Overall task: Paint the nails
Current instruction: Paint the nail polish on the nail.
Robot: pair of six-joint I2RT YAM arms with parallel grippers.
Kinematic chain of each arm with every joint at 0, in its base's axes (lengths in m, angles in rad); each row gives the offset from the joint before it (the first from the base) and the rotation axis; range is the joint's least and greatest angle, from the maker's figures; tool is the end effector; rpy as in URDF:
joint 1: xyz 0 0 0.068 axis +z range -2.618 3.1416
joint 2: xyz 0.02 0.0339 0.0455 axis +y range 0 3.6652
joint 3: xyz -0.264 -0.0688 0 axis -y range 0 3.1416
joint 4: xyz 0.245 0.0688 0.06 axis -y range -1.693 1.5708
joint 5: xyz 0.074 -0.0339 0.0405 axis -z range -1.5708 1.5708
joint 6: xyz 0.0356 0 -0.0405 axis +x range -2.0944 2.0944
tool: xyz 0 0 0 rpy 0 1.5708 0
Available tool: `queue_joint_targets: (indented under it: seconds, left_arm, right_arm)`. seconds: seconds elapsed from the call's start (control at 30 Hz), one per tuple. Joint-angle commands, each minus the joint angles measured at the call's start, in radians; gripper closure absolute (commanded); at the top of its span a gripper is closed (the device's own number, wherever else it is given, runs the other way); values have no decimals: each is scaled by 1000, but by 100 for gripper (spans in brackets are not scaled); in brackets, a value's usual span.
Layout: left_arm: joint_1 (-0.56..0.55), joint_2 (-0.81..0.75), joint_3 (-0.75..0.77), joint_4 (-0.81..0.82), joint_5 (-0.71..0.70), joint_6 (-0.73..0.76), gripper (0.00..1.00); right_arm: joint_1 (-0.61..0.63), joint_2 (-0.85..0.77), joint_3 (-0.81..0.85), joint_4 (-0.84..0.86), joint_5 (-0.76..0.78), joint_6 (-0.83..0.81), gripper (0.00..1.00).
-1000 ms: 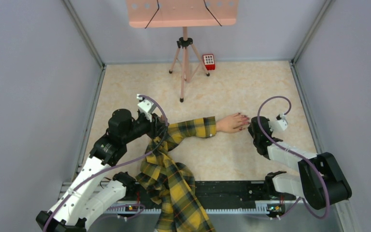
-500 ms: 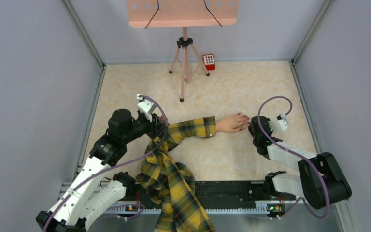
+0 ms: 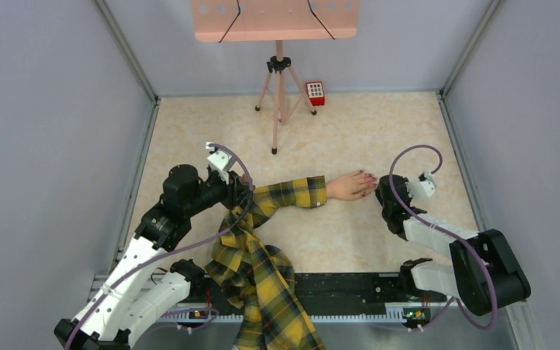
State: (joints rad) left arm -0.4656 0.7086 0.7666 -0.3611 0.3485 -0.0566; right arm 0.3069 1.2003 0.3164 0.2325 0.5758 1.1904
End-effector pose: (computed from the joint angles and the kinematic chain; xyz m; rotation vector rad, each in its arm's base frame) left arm 0.1404 -0.0841 0.3273 0.6254 1.8071 -0.6824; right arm 0.2049 0.0446 0.1452 1.1716 1.7600 0.2511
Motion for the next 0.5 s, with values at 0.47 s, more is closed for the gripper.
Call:
queue_joint_targets:
  seconds: [0.47]
  left_arm:
    - [3,-18,22,39,-5,5,100]
  right_arm:
    - [2,-19,39,-6,66,18,100]
